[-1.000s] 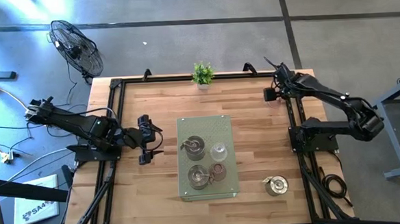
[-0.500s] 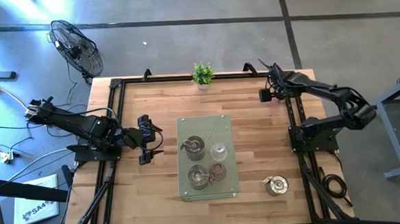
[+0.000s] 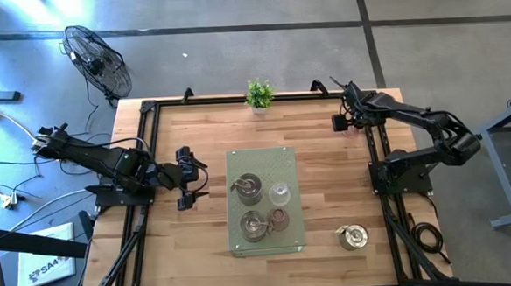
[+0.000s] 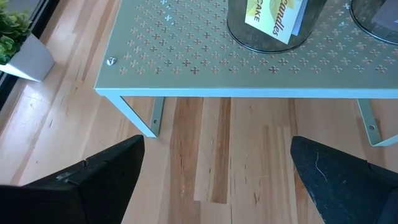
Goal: Pick & Place candle stick holders
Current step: Put the purple candle holder on the shelf
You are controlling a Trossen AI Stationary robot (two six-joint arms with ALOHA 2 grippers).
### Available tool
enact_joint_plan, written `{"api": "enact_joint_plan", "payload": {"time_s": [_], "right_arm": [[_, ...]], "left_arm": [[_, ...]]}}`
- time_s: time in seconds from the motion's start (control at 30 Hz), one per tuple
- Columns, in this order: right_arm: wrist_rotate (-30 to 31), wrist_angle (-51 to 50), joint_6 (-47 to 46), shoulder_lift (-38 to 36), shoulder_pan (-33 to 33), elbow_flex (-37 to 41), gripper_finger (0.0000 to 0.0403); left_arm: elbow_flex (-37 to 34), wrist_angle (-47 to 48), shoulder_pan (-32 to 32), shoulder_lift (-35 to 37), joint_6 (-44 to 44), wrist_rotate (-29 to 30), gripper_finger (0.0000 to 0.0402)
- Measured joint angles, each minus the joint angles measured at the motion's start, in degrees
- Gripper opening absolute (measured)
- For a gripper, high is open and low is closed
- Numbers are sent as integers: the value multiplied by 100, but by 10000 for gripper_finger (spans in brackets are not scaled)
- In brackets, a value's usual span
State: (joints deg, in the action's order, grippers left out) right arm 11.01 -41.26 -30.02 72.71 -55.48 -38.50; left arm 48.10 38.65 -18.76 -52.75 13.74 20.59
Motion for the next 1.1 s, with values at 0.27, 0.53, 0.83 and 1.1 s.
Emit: {"api": "enact_joint_plan", "payload": {"time_s": [0.27,0.53,0.83,1.1], "right_arm": [[41,-106,-2,0,1,0,289],[5,-116,54,0,4,0,216],[-24,-41,179,-17,218,-23,138],[-20,-6,179,-11,284,-17,138]], "left_arm": [[0,0,0,0,0,-25,396],[0,2,0,0,2,-25,396],[0,2,0,0,2,-25,396],[2,2,0,0,2,-25,396]]}}
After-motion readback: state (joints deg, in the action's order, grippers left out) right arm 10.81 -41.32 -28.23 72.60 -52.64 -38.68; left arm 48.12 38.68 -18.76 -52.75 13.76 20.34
